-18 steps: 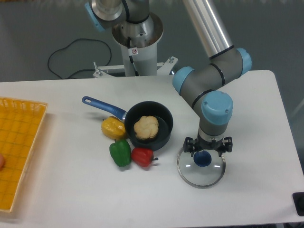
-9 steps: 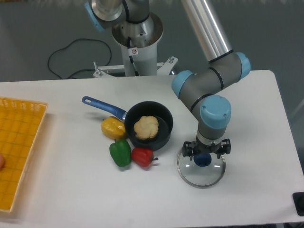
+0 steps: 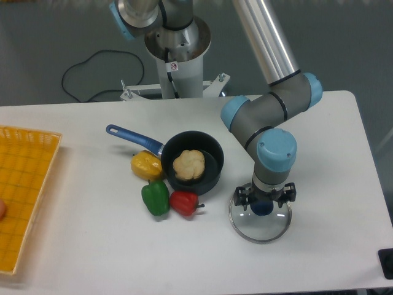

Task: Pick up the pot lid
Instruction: 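Close the gripper on the blue knob of the glass lid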

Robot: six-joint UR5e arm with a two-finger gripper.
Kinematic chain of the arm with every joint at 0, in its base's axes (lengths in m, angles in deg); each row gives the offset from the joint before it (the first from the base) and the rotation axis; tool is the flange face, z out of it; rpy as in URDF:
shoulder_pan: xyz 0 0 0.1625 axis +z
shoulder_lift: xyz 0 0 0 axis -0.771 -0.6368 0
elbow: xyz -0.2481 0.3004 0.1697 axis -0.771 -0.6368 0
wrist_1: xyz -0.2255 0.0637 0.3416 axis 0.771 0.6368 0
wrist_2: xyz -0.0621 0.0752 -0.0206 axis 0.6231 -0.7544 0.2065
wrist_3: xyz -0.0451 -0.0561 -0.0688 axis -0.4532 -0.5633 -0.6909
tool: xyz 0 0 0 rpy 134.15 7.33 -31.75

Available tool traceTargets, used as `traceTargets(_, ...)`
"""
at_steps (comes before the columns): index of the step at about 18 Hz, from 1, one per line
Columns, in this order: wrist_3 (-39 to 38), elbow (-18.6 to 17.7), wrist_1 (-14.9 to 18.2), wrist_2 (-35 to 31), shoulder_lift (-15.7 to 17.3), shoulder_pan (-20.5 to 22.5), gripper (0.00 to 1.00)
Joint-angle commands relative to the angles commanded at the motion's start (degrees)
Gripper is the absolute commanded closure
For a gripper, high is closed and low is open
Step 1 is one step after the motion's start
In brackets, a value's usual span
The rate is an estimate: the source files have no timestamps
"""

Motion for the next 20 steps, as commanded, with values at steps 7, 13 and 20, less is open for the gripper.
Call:
traceTargets(7, -1.05, 0.00, 0.00, 0.00, 0.00, 0.00, 0.24)
traceTargets(13, -1.41, 0.00, 0.00, 0.00, 0.00, 0.00, 0.34)
traceTargets(20, -2.20, 0.00, 0.00, 0.00, 0.44, 0.00, 0.45)
